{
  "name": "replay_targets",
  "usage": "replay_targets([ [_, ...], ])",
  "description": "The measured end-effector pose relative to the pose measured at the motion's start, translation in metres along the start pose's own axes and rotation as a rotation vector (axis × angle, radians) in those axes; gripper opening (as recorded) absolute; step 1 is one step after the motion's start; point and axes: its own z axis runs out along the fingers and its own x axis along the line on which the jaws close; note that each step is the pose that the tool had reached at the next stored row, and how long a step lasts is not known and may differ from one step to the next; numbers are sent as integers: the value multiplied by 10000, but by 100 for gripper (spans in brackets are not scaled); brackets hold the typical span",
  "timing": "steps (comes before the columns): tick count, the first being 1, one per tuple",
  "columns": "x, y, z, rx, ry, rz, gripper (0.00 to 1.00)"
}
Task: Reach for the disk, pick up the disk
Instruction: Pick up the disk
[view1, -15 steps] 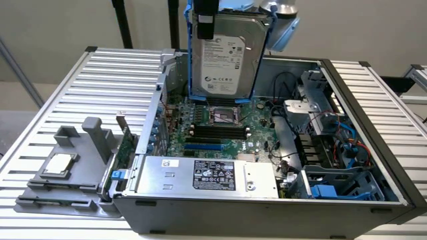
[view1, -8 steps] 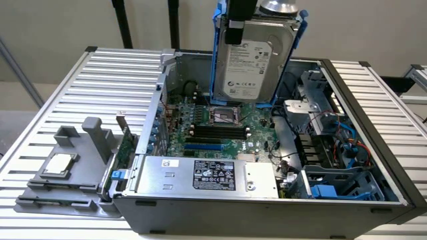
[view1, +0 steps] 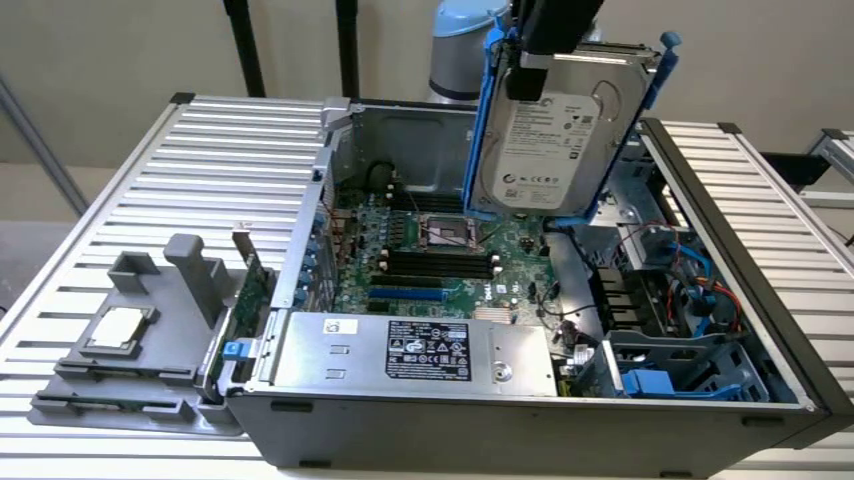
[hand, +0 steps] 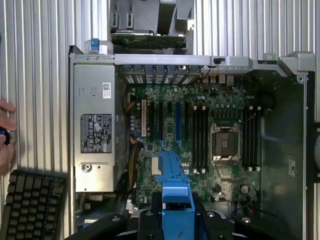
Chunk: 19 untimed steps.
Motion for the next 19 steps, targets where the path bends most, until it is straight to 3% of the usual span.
replay_targets([
  [9,160,-385,-4,-9,1,0,33],
  [19,411,-666,-15,-21,1,1,33],
])
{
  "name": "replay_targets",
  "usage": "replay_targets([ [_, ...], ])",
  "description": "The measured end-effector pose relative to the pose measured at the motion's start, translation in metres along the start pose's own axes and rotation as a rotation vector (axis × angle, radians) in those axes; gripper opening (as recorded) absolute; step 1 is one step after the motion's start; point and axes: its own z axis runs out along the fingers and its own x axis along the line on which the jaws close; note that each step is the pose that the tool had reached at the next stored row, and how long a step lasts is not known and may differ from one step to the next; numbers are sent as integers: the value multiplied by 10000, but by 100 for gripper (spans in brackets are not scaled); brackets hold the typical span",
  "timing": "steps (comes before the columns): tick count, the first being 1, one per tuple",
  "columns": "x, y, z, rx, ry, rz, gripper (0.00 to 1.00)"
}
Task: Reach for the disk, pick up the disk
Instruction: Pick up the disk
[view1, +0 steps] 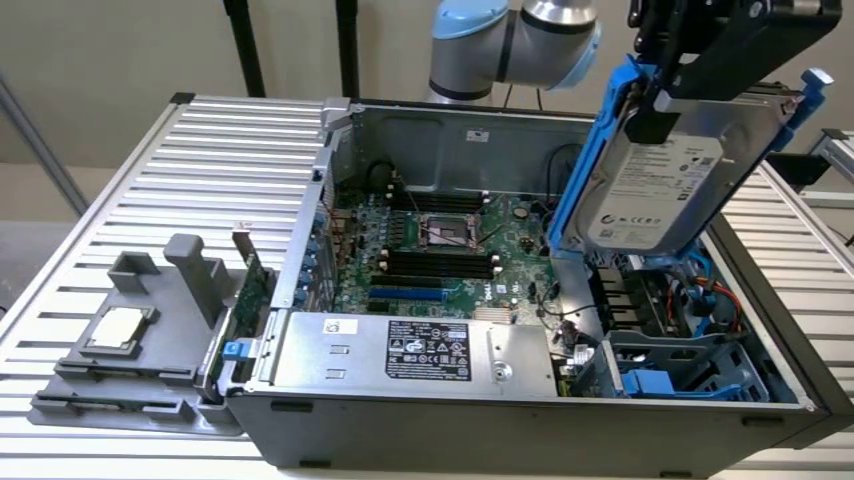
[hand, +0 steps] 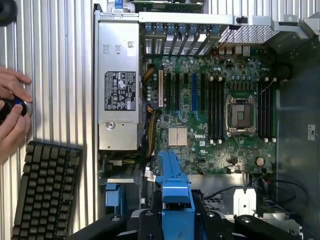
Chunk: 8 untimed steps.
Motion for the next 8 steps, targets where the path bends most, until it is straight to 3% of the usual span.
replay_targets([
  [8,214,-230,-9,-3,-1,0,33],
])
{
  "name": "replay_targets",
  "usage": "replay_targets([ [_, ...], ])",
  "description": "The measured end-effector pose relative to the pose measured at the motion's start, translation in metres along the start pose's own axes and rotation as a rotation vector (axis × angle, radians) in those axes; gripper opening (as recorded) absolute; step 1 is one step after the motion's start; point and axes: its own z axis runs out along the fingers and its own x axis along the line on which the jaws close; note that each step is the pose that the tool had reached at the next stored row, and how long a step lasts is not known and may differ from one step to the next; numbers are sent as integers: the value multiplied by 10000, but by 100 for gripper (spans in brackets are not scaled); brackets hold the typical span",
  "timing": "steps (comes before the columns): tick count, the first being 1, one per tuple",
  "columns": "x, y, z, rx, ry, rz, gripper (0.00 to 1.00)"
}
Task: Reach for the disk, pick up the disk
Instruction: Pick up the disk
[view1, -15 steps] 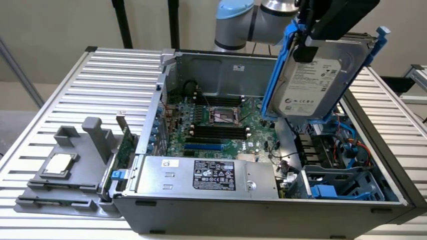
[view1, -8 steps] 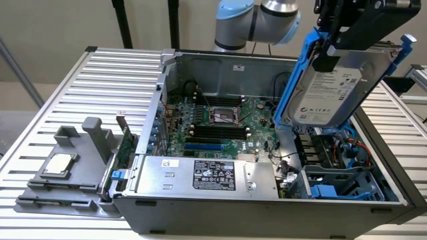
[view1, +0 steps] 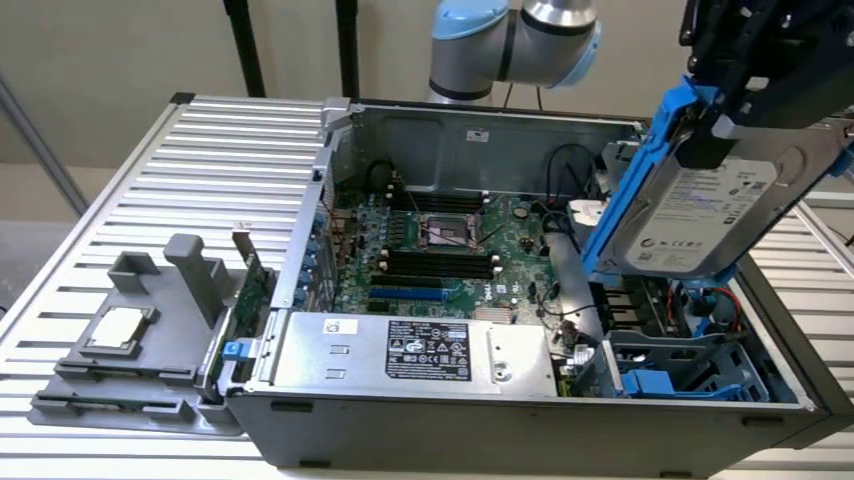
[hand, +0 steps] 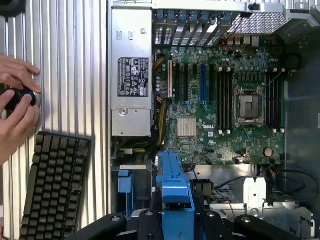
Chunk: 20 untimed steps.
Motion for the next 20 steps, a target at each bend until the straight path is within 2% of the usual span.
replay_targets([
  [14,348,-393,-16,-2,2,0,33],
  [20,361,-406,-16,-4,1,1,33],
])
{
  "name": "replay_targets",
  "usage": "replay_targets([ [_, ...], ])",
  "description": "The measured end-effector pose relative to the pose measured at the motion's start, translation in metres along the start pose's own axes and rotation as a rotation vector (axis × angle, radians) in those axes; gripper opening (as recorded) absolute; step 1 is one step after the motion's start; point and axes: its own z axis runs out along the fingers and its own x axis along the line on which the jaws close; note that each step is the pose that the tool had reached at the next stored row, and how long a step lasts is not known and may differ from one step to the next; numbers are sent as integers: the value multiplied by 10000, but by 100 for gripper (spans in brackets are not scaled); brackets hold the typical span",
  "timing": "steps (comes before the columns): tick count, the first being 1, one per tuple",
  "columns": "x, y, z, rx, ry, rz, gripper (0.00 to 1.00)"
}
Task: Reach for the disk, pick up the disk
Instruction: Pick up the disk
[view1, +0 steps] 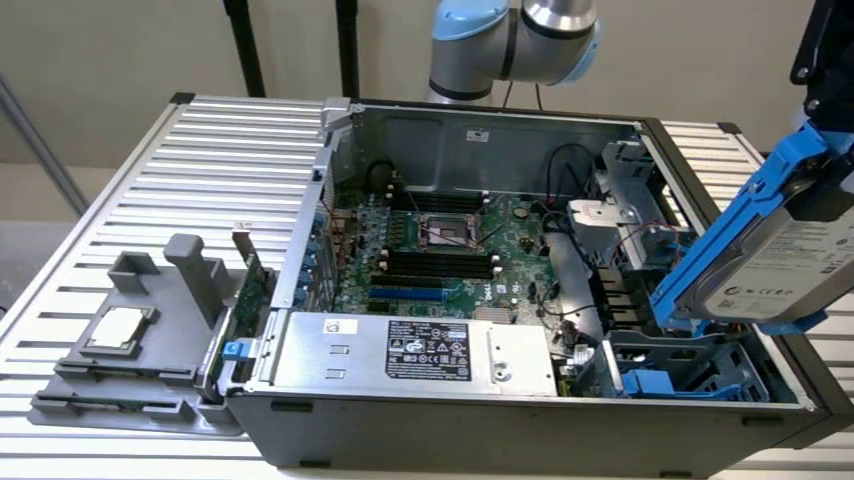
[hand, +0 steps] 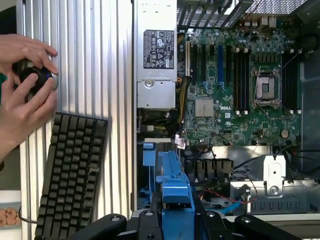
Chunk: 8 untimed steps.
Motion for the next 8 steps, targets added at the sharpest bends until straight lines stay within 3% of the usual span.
replay_targets([
  [8,0,0,0,0,0,-1,33],
])
